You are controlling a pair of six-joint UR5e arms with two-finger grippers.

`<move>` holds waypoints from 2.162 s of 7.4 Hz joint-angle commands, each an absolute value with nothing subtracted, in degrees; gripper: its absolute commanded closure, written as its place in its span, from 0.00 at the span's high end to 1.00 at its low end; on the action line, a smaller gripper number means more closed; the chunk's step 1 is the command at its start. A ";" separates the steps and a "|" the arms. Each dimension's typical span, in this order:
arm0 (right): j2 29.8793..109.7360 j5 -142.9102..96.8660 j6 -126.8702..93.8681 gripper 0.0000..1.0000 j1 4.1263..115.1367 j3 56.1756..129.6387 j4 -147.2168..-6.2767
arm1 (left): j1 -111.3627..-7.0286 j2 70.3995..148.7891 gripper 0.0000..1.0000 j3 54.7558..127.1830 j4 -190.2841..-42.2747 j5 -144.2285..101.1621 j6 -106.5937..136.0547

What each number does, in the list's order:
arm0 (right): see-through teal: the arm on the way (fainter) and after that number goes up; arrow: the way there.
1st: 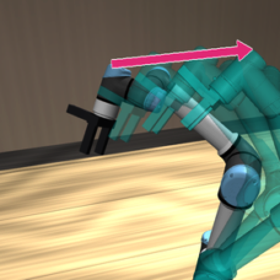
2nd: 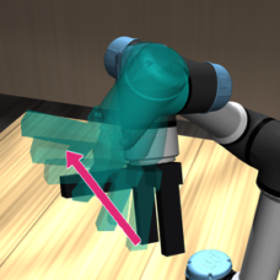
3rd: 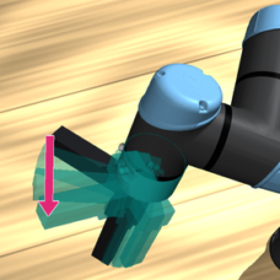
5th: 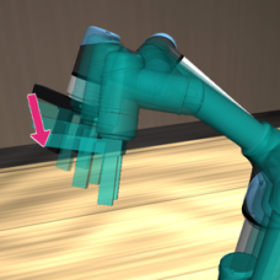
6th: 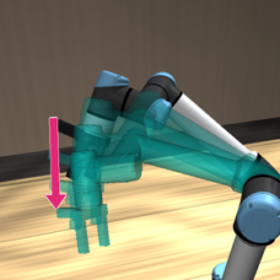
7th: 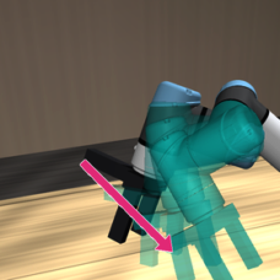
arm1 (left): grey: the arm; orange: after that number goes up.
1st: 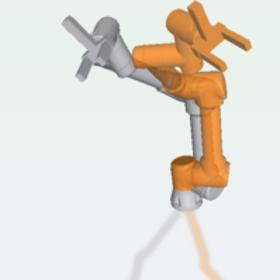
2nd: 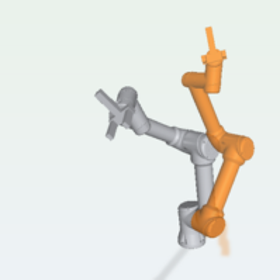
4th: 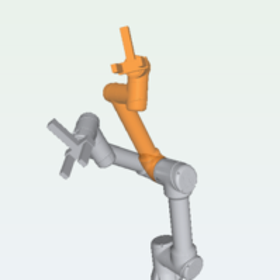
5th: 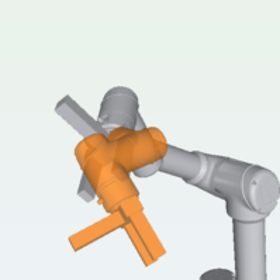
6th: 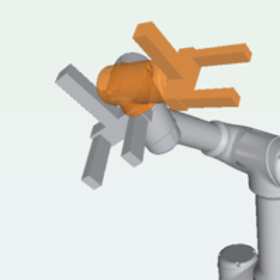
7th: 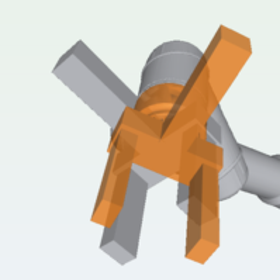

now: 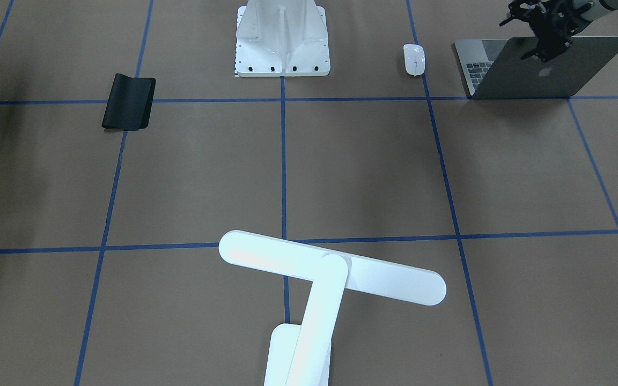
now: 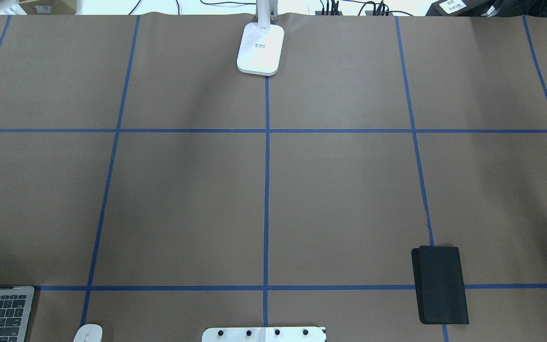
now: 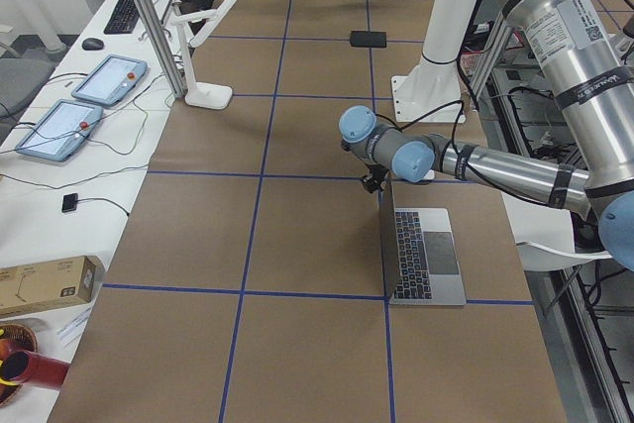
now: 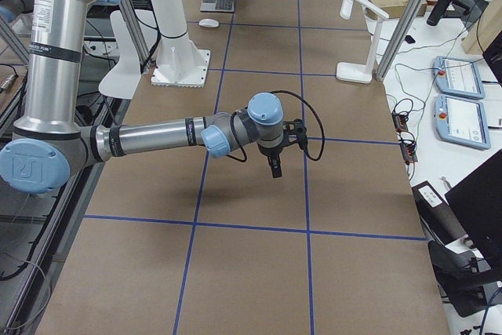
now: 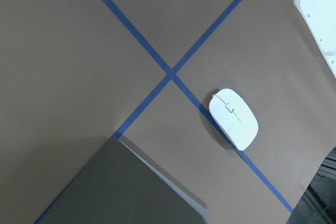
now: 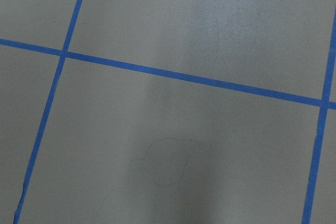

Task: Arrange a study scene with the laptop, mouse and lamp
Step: 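Grip the silver laptop with the left gripper and slide it away from the robot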

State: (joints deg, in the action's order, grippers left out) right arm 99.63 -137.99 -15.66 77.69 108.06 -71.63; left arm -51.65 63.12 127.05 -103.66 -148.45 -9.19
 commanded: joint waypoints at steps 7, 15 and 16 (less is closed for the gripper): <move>99.05 -137.99 -15.64 1.00 77.70 108.11 -71.63 | -52.98 59.86 0.97 126.56 -103.80 -138.71 -31.69; 99.14 -137.99 -15.56 1.00 77.70 107.93 -71.63 | -57.39 57.66 0.41 126.65 -103.89 -134.05 -41.92; 99.14 -137.99 -15.56 1.00 77.70 107.93 -71.63 | -57.65 57.66 0.39 126.56 -103.71 -133.42 -45.40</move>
